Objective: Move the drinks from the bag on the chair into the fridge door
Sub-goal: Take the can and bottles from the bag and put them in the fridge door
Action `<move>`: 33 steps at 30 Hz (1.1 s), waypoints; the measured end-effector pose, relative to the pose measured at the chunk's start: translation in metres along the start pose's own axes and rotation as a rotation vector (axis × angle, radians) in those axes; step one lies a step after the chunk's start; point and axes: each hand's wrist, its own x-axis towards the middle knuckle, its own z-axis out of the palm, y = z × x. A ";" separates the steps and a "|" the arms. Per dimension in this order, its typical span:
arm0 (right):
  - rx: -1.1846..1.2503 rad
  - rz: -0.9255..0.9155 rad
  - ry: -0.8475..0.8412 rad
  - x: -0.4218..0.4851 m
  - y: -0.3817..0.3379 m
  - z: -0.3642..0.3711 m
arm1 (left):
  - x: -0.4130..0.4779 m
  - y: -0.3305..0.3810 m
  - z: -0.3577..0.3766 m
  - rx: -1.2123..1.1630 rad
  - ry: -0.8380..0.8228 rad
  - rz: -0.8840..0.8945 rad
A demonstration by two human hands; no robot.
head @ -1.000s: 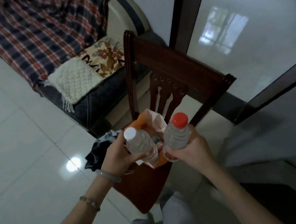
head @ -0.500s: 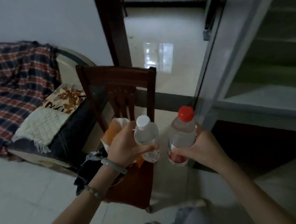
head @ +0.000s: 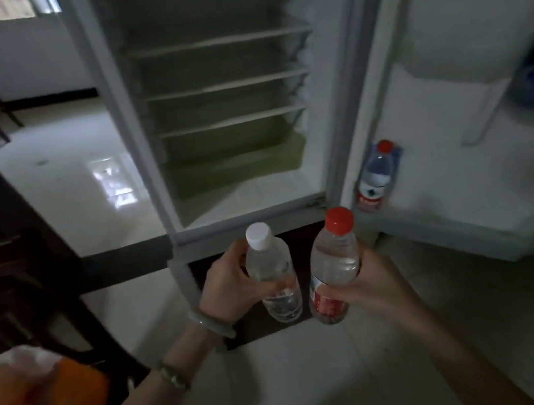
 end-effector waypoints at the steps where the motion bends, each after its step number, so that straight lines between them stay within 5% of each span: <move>1: -0.001 0.013 0.033 0.000 0.012 -0.024 | 0.011 0.012 0.024 -0.028 -0.016 0.012; 9: -0.011 0.097 0.298 0.019 0.077 -0.161 | 0.089 0.092 0.150 -0.093 -0.101 0.081; 19: 0.065 0.129 0.602 0.106 0.116 -0.223 | 0.206 0.135 0.238 -0.002 -0.068 0.220; 33: -0.077 0.261 0.537 0.179 0.169 -0.222 | 0.255 0.105 0.318 0.001 -0.224 0.130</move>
